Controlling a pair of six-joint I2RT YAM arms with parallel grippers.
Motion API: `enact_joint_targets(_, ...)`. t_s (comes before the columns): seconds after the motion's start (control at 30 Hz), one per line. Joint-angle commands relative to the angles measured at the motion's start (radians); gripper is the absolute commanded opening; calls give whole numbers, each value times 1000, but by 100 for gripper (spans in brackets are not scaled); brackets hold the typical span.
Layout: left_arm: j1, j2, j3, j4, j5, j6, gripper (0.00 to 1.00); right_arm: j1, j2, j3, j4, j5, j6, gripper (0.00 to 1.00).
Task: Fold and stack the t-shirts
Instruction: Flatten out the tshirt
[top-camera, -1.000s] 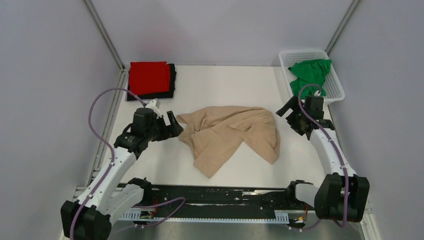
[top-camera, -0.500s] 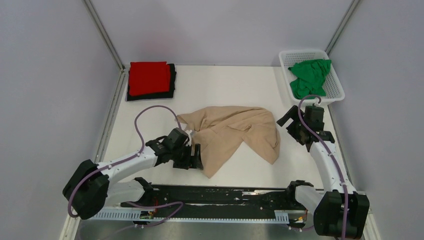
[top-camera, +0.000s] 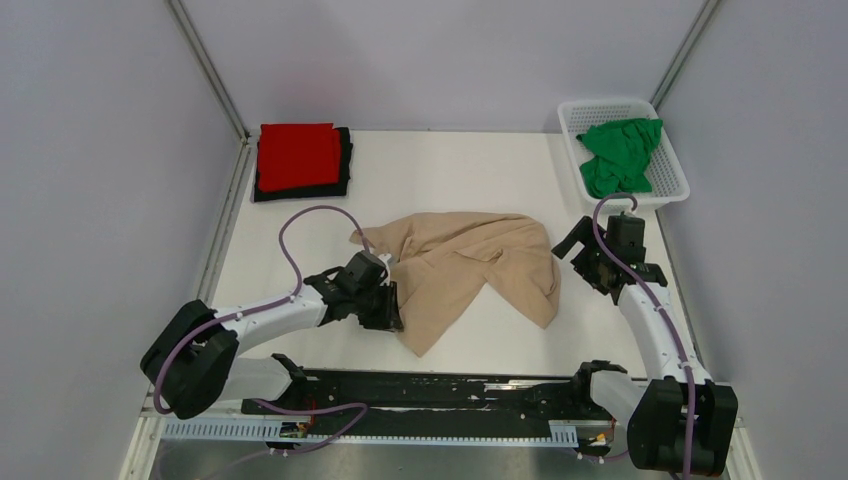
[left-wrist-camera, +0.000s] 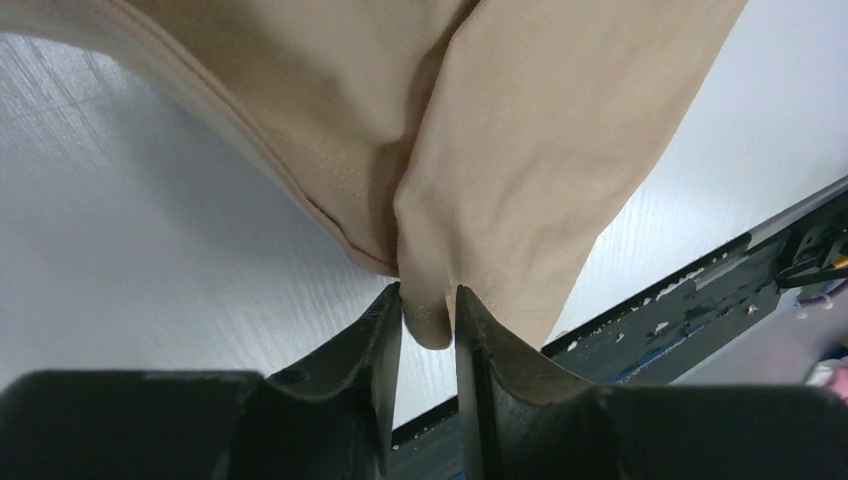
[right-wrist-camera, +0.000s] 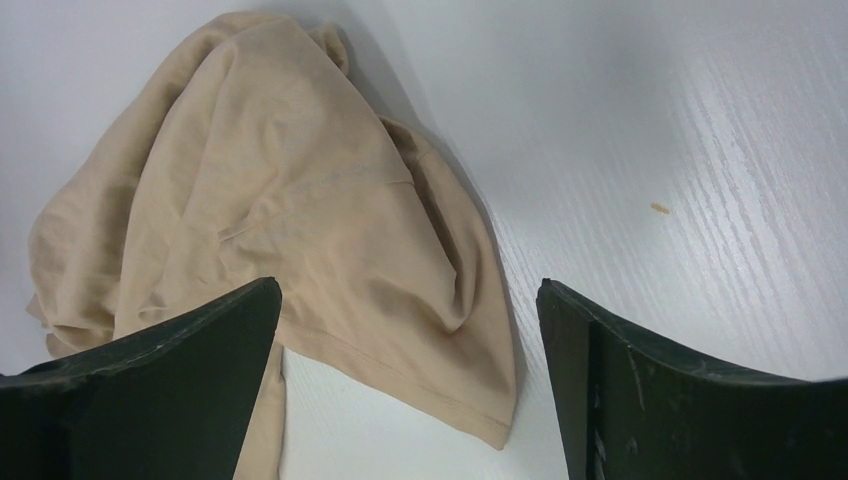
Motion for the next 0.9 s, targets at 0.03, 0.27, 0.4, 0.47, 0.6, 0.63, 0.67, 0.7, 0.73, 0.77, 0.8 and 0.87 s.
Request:
enact_joint_targets(0.03, -18, -32, 28, 12, -9, -19, 22, 4, 0, -1, 16, 13, -13, 100)
enact_joint_targets(0.27, -44, -105, 84, -119, -15, -11, 0, 5, -19, 4, -78, 11, 37, 100)
enact_joint_targets(0.4, -46, -227, 140, -208, -77, 8, 0, 44, -40, 2, -184, -21, 78, 95)
enact_joint_targets(0.47, -46, -276, 169, -245, -137, 20, 0, 113, -42, -9, -211, -19, 101, 92)
enact_joint_targets(0.6, -46, -345, 204, -283, -316, 27, 0, 298, -2, -21, -264, 108, 186, 88)
enact_joint_targets(0.63, -46, -353, 207, -281, -375, 23, 0, 335, 20, -22, -272, 141, 203, 84)
enact_joint_targets(0.67, -46, -368, 211, -279, -432, 20, 0, 359, 44, -25, -275, 153, 214, 80)
enact_joint_targets(0.7, -45, -373, 214, -279, -453, 17, 0, 375, 67, -29, -274, 162, 226, 77)
enact_joint_targets(0.73, -45, -380, 217, -281, -490, 15, 0, 384, 90, -37, -266, 177, 233, 74)
enact_joint_targets(0.77, -45, -383, 220, -286, -505, 13, 0, 389, 114, -43, -256, 186, 238, 72)
enact_joint_targets(0.8, -44, -384, 220, -288, -523, 14, 0, 393, 135, -48, -248, 193, 243, 71)
enact_joint_targets(0.87, -44, -379, 215, -292, -534, 20, 0, 402, 171, -53, -231, 188, 243, 65)
